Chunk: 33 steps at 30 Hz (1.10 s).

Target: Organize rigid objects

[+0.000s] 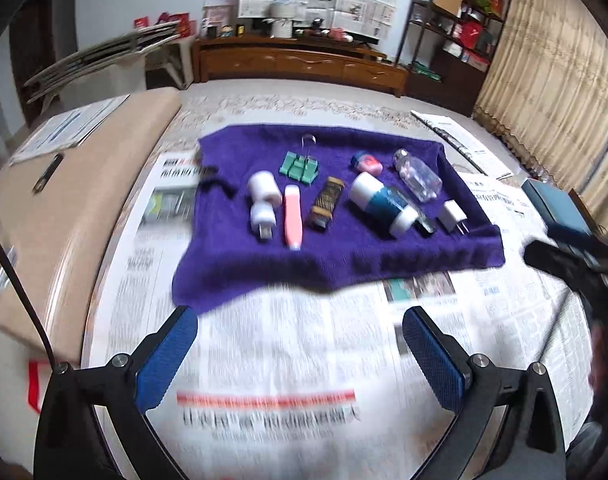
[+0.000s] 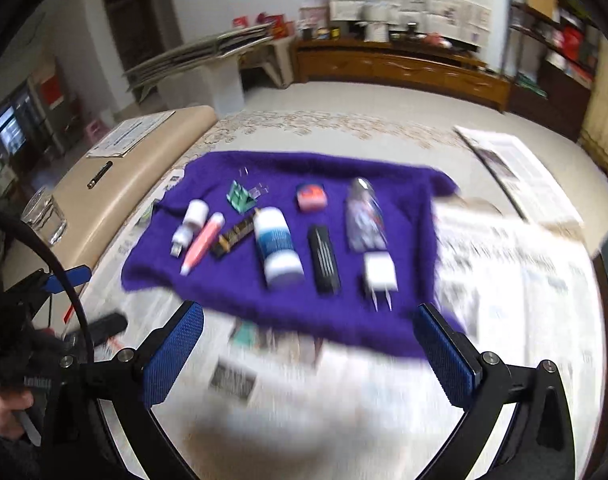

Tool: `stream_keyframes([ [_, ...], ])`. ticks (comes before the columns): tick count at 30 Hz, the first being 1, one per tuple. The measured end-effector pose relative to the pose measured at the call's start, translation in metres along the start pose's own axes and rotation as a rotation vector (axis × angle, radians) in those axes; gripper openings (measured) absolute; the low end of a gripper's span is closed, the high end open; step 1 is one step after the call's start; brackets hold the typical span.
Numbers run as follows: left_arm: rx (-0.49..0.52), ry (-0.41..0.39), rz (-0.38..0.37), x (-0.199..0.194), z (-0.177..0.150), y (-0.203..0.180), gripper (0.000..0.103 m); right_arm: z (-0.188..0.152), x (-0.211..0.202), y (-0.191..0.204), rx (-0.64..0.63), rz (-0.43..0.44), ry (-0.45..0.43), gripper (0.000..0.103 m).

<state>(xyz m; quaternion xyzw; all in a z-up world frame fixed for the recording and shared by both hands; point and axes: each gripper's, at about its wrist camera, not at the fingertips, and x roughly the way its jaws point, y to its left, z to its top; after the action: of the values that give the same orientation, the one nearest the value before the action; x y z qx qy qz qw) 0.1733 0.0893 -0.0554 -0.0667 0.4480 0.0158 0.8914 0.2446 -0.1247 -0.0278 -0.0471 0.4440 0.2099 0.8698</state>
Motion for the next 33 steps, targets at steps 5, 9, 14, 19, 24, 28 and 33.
stream_keyframes([
  [5, 0.020, -0.016, 0.116, -0.032, -0.030, -0.019, 0.103, -0.051, -0.036, -0.001, 0.048, -0.062, 0.001, 0.103],
  [9, 0.016, -0.026, 0.138, -0.054, -0.042, -0.027, 0.103, -0.085, -0.051, -0.003, 0.086, -0.086, 0.012, 0.103],
  [14, -0.004, -0.054, 0.166, -0.088, -0.057, -0.037, 0.103, -0.111, -0.074, 0.001, 0.125, -0.137, -0.022, 0.103],
  [19, -0.015, -0.068, 0.172, -0.109, -0.075, -0.039, 0.103, -0.124, -0.102, 0.012, 0.138, -0.158, -0.053, 0.103],
  [24, -0.027, -0.060, 0.152, -0.116, -0.088, -0.034, 0.103, -0.133, -0.116, 0.016, 0.160, -0.165, -0.051, 0.103],
  [28, -0.023, -0.070, 0.156, -0.121, -0.090, -0.037, 0.103, -0.135, -0.121, 0.016, 0.179, -0.166, -0.056, 0.103],
  [33, -0.004, -0.082, 0.162, -0.124, -0.089, -0.041, 0.103, -0.134, -0.119, 0.015, 0.183, -0.174, -0.048, 0.103],
])
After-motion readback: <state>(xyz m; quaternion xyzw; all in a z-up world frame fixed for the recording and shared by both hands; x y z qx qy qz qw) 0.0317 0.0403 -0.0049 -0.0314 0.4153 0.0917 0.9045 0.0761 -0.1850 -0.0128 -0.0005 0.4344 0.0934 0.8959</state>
